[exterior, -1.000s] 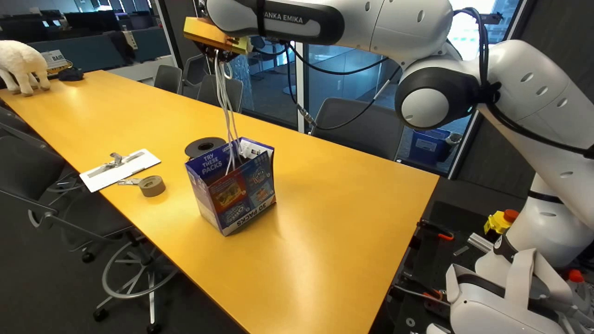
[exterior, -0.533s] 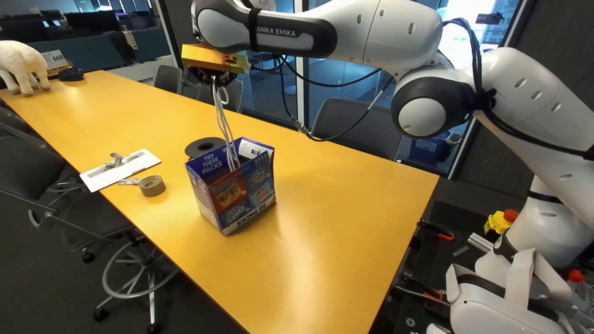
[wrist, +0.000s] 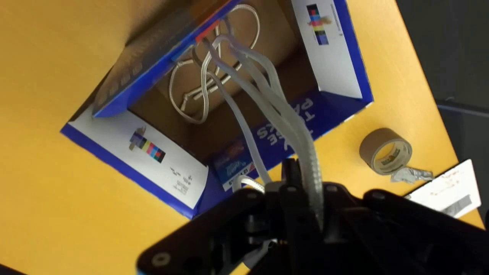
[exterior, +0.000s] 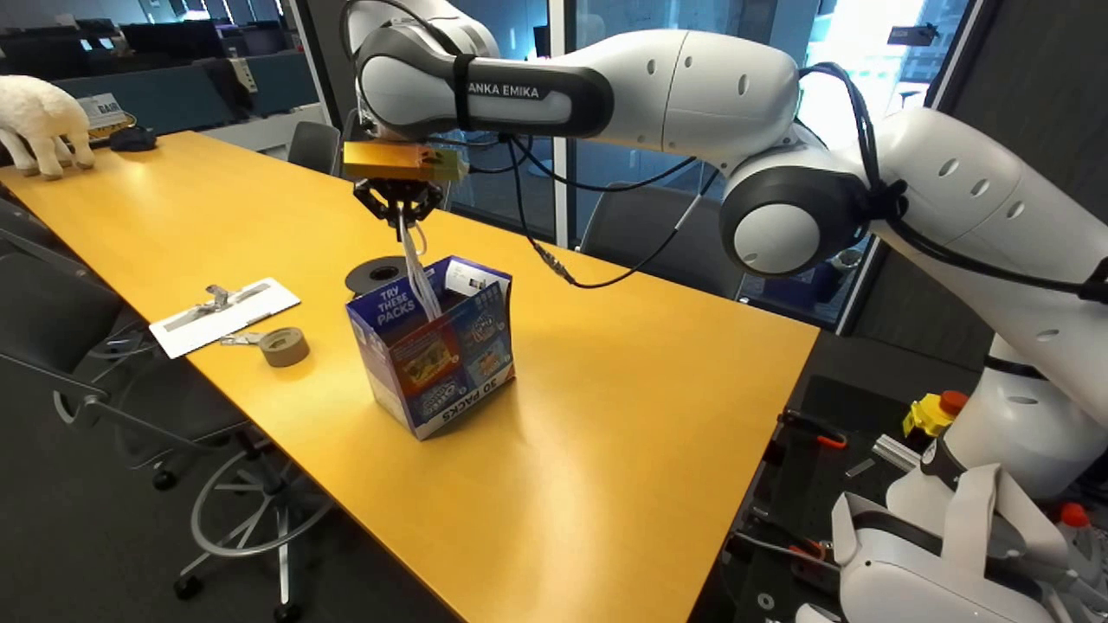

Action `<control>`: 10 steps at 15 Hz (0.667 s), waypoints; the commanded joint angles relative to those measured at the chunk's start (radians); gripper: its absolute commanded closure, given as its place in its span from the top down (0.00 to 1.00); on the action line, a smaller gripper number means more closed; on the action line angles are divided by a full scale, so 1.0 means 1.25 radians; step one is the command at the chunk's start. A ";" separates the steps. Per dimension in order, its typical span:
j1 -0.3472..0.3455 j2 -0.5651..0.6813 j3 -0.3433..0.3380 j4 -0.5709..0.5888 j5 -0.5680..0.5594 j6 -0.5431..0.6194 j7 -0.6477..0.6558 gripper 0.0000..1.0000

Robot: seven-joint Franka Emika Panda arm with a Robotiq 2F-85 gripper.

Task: Place the two white ropes inside the blue box

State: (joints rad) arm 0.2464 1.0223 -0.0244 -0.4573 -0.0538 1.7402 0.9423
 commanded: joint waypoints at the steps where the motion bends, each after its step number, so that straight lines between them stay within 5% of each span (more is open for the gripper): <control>1: -0.035 0.033 0.030 0.027 0.052 -0.027 -0.045 0.05; 10: -0.111 0.110 0.042 0.030 0.111 -0.052 -0.086 0.05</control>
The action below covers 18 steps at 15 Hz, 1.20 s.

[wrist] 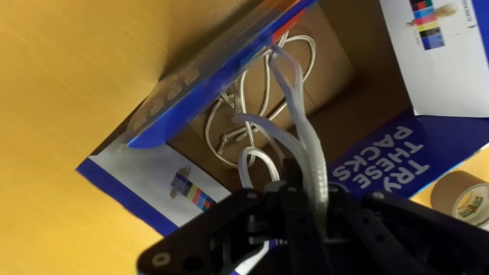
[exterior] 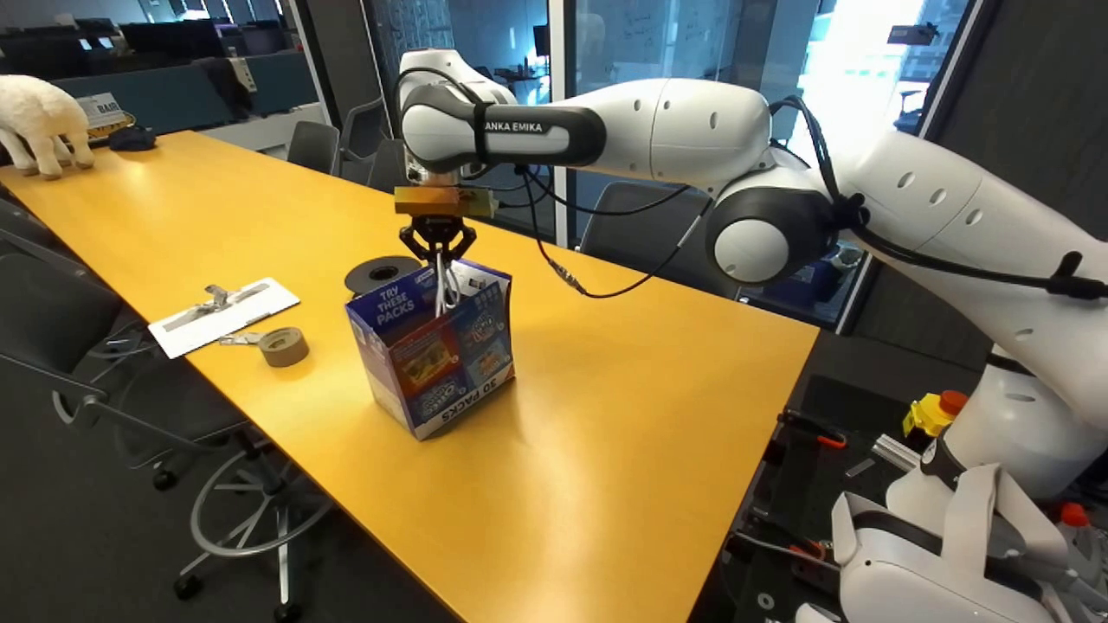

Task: Place the two white ropes inside the blue box

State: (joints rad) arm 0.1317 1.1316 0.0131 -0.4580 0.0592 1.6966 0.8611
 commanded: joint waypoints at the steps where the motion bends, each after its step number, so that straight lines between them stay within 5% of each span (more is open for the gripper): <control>1: -0.024 0.028 0.011 0.030 0.023 -0.016 -0.024 0.05; 3: -0.029 0.036 0.009 0.030 0.020 -0.017 -0.034 0.05; 4: -0.030 0.037 0.007 0.029 0.016 -0.022 -0.046 0.30; 6: -0.029 0.039 0.004 0.029 0.007 -0.033 -0.087 0.36; 14: -0.016 -0.032 -0.023 -0.002 -0.045 -0.133 -0.329 0.96; 18: -0.007 -0.072 -0.039 0.007 -0.082 -0.127 -0.412 1.00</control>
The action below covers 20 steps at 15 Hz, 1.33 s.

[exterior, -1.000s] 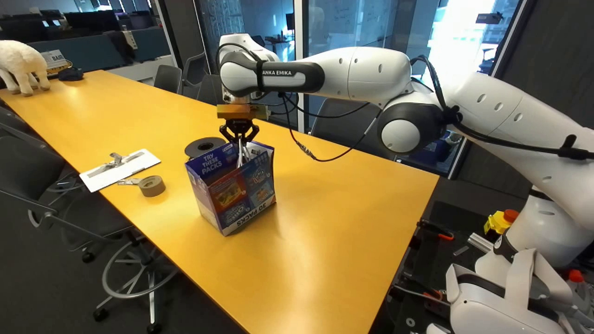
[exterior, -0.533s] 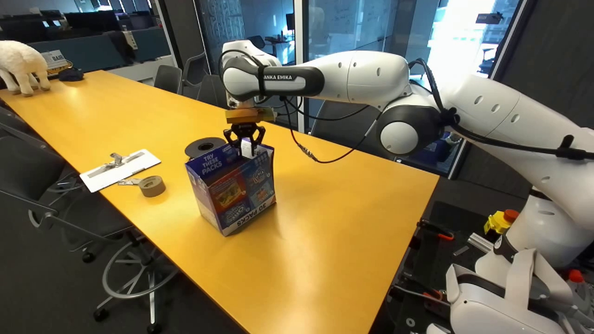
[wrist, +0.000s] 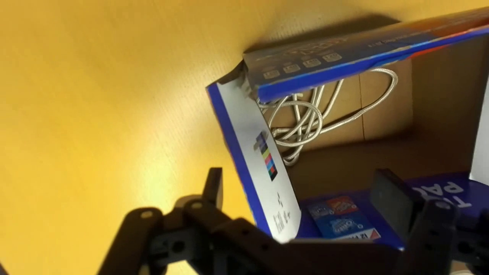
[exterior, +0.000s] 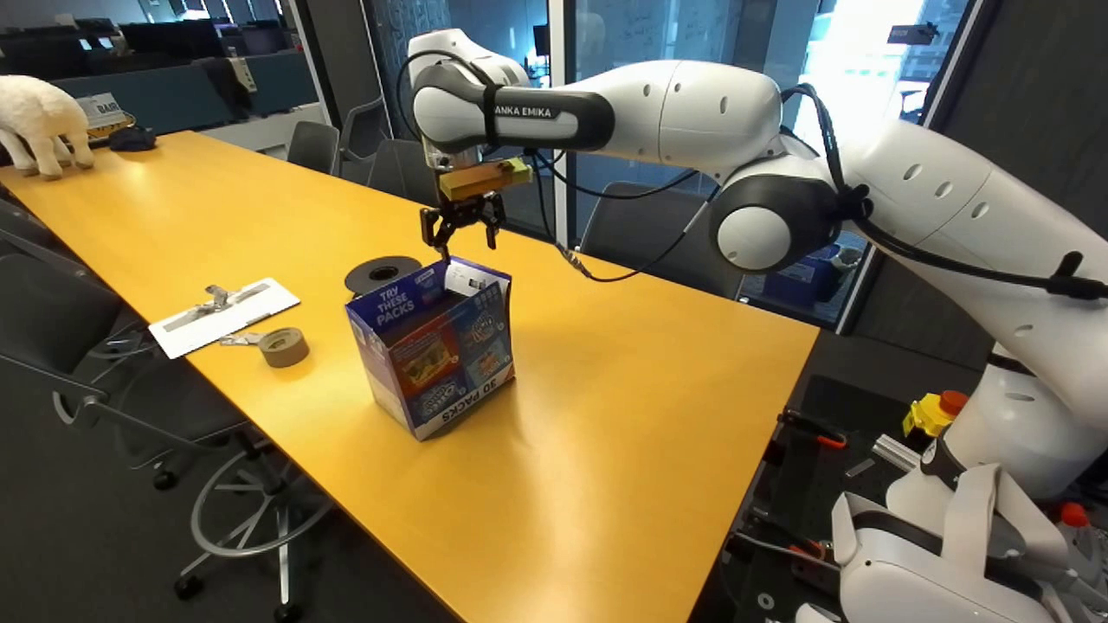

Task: Place the two white ropes inside the blue box

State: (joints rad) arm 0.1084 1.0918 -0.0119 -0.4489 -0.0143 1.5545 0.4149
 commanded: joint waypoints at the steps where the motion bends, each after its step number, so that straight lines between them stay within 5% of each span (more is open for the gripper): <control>1: 0.012 -0.053 -0.022 -0.002 -0.027 -0.021 -0.062 1.00; 10: 0.000 -0.120 -0.025 -0.014 -0.027 -0.162 -0.126 1.00; 20: -0.004 -0.116 -0.023 -0.010 -0.021 -0.145 -0.160 1.00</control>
